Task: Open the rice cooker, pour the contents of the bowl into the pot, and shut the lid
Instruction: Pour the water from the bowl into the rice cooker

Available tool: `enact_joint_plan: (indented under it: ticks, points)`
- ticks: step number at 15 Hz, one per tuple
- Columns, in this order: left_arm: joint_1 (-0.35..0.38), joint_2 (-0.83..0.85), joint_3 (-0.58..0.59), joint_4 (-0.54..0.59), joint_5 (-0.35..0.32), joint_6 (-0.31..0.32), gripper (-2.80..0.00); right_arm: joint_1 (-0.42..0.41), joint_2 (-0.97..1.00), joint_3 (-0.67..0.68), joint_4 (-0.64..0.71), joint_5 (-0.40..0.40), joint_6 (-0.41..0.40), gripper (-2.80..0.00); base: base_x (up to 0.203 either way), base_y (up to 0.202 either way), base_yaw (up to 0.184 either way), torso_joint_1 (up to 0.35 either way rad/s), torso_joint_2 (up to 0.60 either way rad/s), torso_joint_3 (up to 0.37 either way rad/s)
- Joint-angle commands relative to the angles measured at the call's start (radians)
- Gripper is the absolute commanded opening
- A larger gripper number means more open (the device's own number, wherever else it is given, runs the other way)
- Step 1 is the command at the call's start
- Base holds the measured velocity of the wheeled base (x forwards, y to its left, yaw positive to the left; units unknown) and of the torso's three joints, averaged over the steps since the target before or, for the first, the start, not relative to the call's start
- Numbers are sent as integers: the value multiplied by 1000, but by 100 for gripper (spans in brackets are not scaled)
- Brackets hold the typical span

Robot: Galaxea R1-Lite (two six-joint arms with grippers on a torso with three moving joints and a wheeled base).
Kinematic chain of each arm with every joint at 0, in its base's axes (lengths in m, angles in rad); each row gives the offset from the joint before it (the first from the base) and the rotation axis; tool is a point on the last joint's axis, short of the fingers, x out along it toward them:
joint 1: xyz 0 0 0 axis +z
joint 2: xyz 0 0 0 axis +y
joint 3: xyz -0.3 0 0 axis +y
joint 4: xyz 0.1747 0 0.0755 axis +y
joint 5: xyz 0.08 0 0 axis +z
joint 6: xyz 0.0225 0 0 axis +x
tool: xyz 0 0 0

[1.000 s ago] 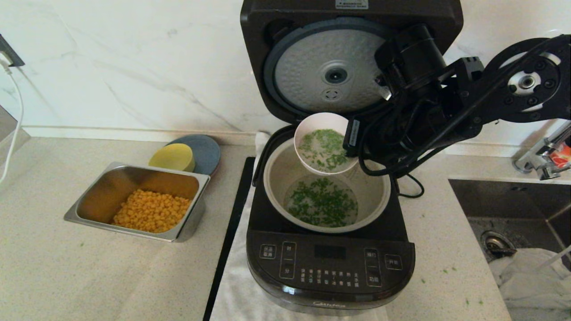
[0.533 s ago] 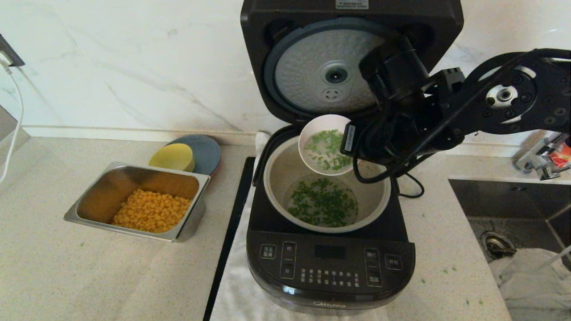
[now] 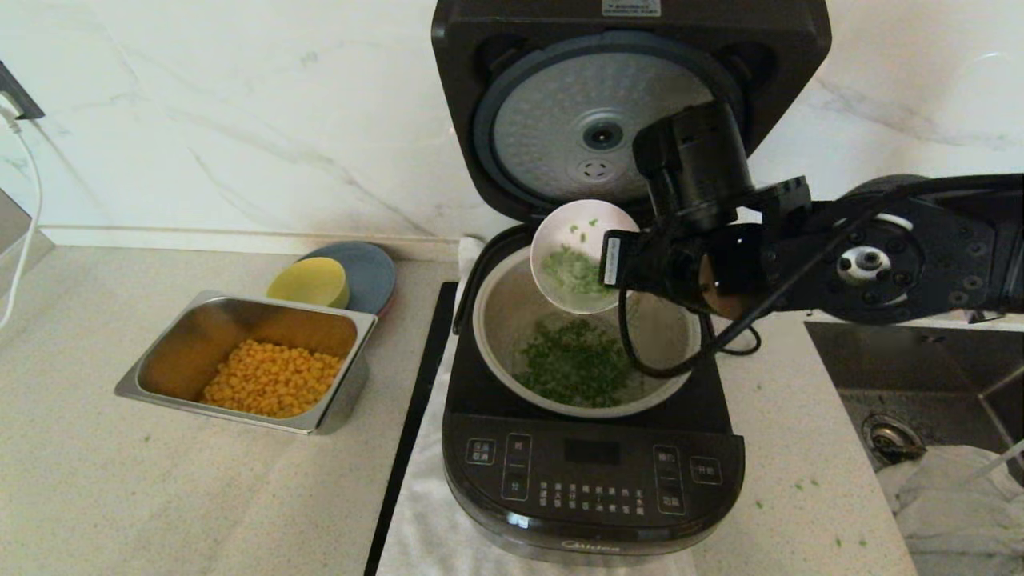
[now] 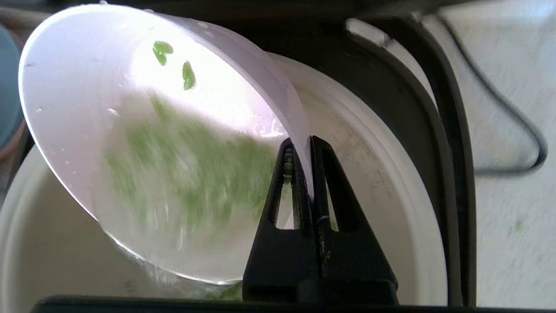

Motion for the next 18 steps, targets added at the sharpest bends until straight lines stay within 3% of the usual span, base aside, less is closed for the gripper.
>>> enact_joint_plan:
  ticks: [1, 7, 10, 13, 18]
  points:
    - [0, -1, 0, 0, 0, 0, -280, 14, -32, 125, -234, -39, -111, -280, 0, 0, 0, 0, 0, 0]
    - [0, -1, 0, 2, 0, 0, -280, 21, 6, 382, -993, -150, -567, -280, 0, 0, 0, 0, 0, 0]
    - [0, -1, 0, 0, 0, 0, -280, 22, 45, 439, -1257, -169, -738, -280, 0, 0, 0, 0, 0, 0]
    - [0, -1, 0, 0, 0, 2, -280, 31, 53, 450, -1356, -172, -811, -280, 0, 0, 0, 0, 0, 0]
    - [0, -1, 0, 1, 0, 1, -280, 90, 22, 561, -1402, -174, -814, -280, 0, 0, 0, 0, 0, 0]
